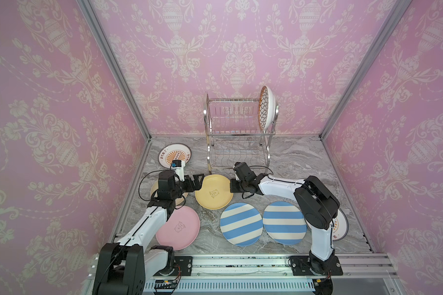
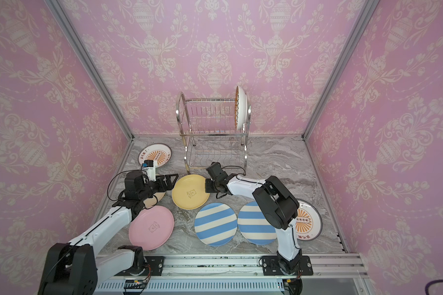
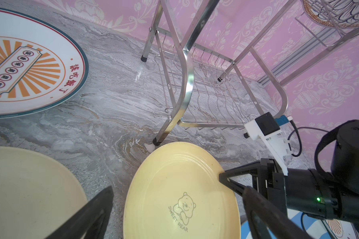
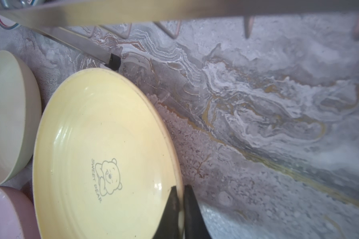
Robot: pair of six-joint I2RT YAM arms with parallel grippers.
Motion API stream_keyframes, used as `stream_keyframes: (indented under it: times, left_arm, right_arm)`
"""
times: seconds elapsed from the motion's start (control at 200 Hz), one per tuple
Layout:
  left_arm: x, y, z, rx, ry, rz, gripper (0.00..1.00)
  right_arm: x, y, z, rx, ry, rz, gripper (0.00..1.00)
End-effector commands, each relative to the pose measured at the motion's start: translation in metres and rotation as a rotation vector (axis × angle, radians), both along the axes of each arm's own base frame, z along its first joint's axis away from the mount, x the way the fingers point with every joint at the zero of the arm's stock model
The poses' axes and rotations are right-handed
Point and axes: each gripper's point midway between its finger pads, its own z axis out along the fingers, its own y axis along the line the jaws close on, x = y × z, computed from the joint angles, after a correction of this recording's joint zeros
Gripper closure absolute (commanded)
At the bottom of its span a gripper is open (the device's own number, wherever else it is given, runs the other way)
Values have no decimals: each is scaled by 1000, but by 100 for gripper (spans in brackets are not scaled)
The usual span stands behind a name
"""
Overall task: Load plates into a dish rack
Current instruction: Pick up the plate from the center of the table.
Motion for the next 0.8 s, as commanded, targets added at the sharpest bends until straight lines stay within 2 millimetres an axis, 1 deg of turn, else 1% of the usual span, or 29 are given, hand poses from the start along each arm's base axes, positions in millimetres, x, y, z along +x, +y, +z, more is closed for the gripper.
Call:
stream_keyframes:
  times: [0.0, 0.025, 0.19, 0.37, 0.45, 0.46, 0.475, 0.48, 0.495, 0.5, 0.515, 0.525, 0.54, 0.545, 0.555, 0.56, 0.62, 0.661, 0.671, 0.686, 0.796]
  left_arm:
    - [4, 1, 23, 32, -69, 2, 1]
    - [5, 1, 26, 32, -76, 3, 1]
    - [7, 3, 42, 36, -120, 12, 1]
    - [12, -1, 66, 43, -172, -14, 1]
    - [15, -7, 83, 57, -231, -54, 1]
    - [16, -8, 86, 59, -242, -61, 1]
    - [16, -9, 89, 61, -254, -69, 1]
    - [17, -9, 91, 62, -259, -71, 1]
    - [17, -10, 94, 64, -274, -78, 1]
    - [18, -10, 96, 64, -279, -80, 1]
    - [19, -11, 99, 64, -293, -86, 1]
    - [19, -12, 101, 64, -303, -88, 1]
    - [20, -13, 105, 63, -319, -93, 1]
    - [21, -13, 106, 64, -325, -95, 1]
    - [22, -13, 107, 64, -330, -98, 1]
    - [22, -14, 108, 65, -336, -99, 1]
    - [28, -18, 119, 75, -383, -127, 1]
    - [31, -21, 116, 80, -389, -150, 1]
    - [34, -22, 127, 81, -415, -154, 1]
    - [36, -23, 131, 84, -430, -163, 1]
    - [50, -33, 140, 63, -509, -227, 1]
  right_arm:
    - [3, 2, 19, -75, -47, 23, 99]
    - [4, 1, 21, -86, -52, 17, 100]
    - [1, -9, 38, -146, -88, 10, 100]
    - [-21, -14, 68, -279, -134, 82, 100]
    - [-31, -28, 86, -330, -156, 85, 100]
    - [-31, -29, 91, -328, -166, 83, 100]
    - [-34, -32, 92, -344, -164, 84, 100]
    - [-33, -33, 96, -339, -172, 82, 100]
    - [-35, -37, 99, -354, -173, 80, 100]
    - [-35, -38, 103, -350, -182, 77, 100]
    - [-37, -42, 105, -367, -183, 76, 100]
    - [-37, -45, 112, -366, -197, 69, 100]
    - [-39, -49, 115, -380, -200, 67, 100]
    - [-39, -50, 120, -376, -211, 65, 100]
    - [-39, -54, 121, -392, -210, 61, 100]
    - [-40, -55, 127, -386, -222, 57, 100]
    - [-43, -72, 155, -425, -278, 33, 100]
    - [-45, -83, 176, -447, -316, 24, 100]
    - [-45, -85, 180, -455, -323, 23, 100]
    - [-45, -89, 189, -463, -338, 21, 100]
    - [-48, -117, 244, -548, -421, -29, 100]
